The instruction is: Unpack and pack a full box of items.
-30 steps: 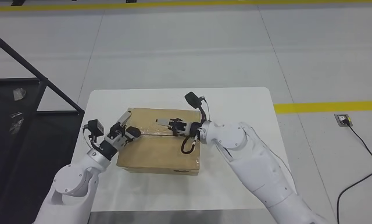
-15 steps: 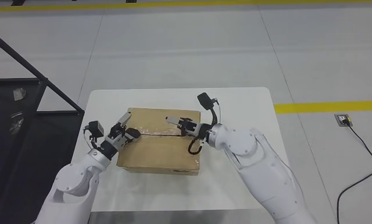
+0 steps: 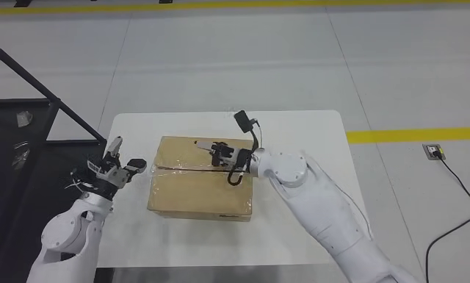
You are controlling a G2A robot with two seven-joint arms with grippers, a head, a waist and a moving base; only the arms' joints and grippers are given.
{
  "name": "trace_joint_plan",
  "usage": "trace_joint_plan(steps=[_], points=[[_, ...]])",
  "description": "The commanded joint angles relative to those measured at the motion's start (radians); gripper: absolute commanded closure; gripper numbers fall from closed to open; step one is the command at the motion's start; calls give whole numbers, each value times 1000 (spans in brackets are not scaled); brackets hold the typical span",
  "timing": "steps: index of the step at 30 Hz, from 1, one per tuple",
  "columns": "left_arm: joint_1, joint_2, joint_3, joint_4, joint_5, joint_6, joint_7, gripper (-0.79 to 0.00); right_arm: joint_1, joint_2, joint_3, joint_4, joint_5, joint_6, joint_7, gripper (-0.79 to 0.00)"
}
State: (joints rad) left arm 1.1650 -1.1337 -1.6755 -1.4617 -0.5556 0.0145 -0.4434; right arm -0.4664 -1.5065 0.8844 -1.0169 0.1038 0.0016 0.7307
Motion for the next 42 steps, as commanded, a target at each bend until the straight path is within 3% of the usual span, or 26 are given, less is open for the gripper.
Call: trace_joint_plan(steps=[1,10,24,31,37,42], points=[[-7,1,7,30,20,7,-3,-785,29,-11,-26,62,-1,1,26,-785],[-2,0,85,31,124,-2,-53,-785,73,-56,-77,185,53,-72,27,-785],[50,-7,139,-32,125,-14,-54,-785,119,-136,-145,316,140,-199,54,-785],[64,-16,113,-26,-18,-45,0,-785,131,-180,-170,383,216,-272,127,-785],[62,-15,70,9,-74,-38,5,-785,135,-227,-195,455,235,-374,51,-785],[55,-13,52,39,-86,-37,-4,-785,165,-267,-218,531,246,-366,79,-785]])
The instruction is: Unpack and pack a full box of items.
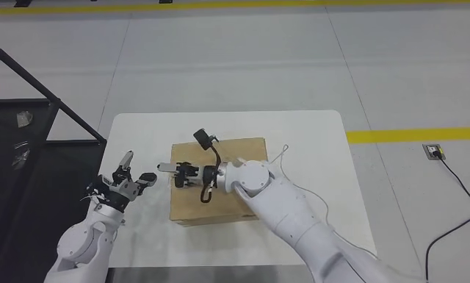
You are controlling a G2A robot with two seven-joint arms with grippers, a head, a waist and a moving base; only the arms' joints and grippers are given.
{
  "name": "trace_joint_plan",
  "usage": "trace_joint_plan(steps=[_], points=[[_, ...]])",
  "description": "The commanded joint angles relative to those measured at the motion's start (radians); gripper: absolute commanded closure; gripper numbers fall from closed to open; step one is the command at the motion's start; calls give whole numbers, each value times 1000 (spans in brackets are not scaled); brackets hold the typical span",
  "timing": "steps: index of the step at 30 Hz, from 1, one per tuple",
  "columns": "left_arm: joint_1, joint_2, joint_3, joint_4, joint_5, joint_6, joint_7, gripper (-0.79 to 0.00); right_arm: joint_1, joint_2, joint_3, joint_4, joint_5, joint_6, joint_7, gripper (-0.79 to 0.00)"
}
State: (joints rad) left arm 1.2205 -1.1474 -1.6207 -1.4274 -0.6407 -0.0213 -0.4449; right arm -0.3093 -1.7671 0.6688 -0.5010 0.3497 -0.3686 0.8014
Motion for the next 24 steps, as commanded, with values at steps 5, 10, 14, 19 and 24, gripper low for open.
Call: trace_joint_plan(steps=[5,10,14,19,24], points=[[-4,1,-6,14,-1,-1,-6,-785,36,-16,2,63,-4,-1,61,-785],[-9,0,-4,15,-1,3,-13,-785,40,-4,21,84,-23,3,88,-785],[-13,0,-2,15,1,7,-20,-785,25,18,46,74,-45,-18,81,-785],[-14,1,1,11,12,10,-22,-785,-11,56,86,15,-82,-33,58,-785],[-14,0,6,4,17,14,-20,-785,-71,108,147,-103,-130,-29,36,-785]])
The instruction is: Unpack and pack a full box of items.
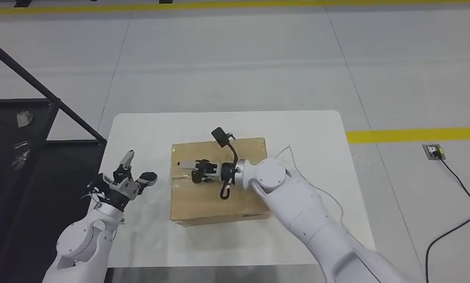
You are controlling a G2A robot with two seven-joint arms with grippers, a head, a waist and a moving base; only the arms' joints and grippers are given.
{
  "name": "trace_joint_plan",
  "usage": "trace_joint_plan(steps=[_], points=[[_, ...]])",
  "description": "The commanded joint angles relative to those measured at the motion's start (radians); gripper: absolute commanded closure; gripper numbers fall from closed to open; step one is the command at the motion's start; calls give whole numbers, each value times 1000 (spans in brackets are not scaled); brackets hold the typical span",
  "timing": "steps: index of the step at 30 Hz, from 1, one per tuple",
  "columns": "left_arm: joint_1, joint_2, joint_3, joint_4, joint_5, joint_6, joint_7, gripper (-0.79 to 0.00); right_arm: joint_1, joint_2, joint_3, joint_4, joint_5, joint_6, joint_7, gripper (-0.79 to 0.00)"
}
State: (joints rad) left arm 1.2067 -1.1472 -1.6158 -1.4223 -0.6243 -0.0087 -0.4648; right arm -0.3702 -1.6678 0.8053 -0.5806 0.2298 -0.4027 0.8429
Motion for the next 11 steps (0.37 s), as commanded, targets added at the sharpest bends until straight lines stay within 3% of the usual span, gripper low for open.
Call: trace_joint_plan(steps=[1,11], points=[[0,0,1,-3,2,1,1,-785,-25,21,27,-53,-26,13,-17,-785],[7,-1,2,-19,4,1,7,-785,-242,147,242,-453,-174,211,-19,-785]])
